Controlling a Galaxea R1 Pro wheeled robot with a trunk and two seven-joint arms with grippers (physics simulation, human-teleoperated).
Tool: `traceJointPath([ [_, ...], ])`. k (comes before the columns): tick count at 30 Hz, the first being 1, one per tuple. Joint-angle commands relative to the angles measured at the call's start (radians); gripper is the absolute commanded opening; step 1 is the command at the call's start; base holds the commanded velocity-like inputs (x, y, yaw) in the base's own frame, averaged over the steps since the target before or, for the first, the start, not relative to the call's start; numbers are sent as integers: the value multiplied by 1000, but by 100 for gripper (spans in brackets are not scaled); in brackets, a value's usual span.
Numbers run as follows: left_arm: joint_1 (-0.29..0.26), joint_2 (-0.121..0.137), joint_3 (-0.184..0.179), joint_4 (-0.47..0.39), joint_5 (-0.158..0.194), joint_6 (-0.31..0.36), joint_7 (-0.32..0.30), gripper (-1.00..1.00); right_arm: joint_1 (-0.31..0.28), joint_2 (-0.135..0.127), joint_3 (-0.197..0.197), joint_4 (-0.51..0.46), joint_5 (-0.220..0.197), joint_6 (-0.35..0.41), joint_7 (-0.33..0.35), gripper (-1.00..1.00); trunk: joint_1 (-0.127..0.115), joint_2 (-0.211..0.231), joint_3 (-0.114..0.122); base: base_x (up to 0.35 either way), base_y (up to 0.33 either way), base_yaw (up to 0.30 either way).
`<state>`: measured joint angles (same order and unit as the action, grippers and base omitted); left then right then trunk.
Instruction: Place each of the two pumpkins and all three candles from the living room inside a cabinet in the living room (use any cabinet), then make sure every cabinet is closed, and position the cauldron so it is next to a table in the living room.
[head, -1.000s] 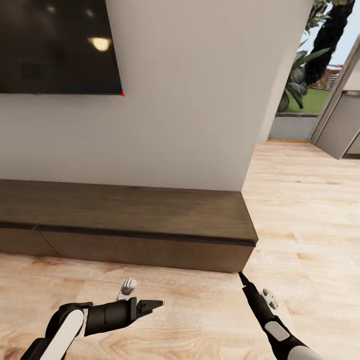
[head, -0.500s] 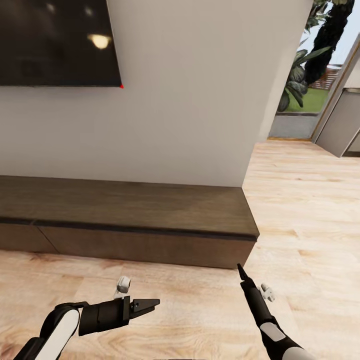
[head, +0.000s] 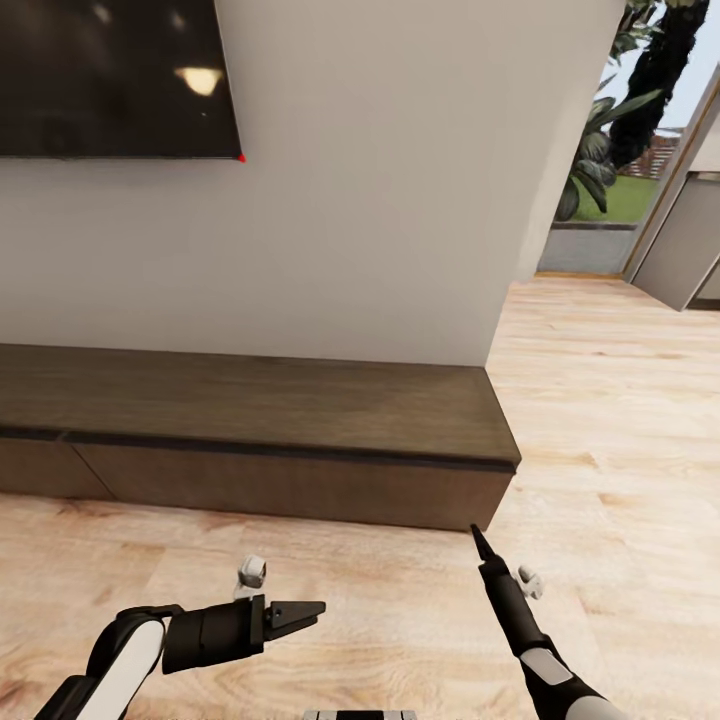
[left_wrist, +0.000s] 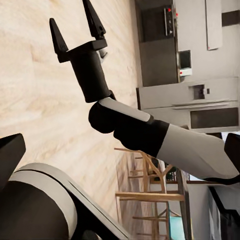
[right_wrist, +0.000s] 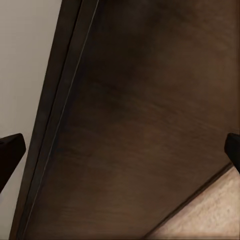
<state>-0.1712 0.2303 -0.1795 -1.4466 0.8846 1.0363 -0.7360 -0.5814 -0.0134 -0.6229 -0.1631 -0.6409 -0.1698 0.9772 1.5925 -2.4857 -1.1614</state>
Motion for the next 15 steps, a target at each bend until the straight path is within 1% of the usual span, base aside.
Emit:
traceJointPath([
  [1, -1, 1, -1, 0, 0, 3, -7, 100, 0, -1, 5, 2, -6, -6, 3, 100, 0, 0, -1, 0, 0, 0],
  [5, -1, 1, 0, 0, -3, -2, -60, 100, 0, -5, 5, 2, -6, -5, 6, 100, 0, 0, -1, 0, 0, 0],
  [6, -1, 1, 3, 0, -5, -6, -88, 100, 0, -7, 4, 2, -6, -4, 19, 100, 0, 0, -1, 0, 0, 0],
  [7, -1, 2, 3, 0, -6, -9, -96, 100, 0, -8, 4, 2, -6, -3, 28, 100, 0, 0, -1, 0, 0, 0],
  [12, -1, 2, 2, 1, -10, -16, -107, 100, 2, -13, -13, 2, -6, 6, 62, 100, 0, 0, -1, 0, 0, 0],
  [15, -1, 1, -1, 2, -12, -28, -108, 100, 3, -14, -33, 1, -6, 6, 85, 100, 0, 0, -1, 0, 0, 0],
])
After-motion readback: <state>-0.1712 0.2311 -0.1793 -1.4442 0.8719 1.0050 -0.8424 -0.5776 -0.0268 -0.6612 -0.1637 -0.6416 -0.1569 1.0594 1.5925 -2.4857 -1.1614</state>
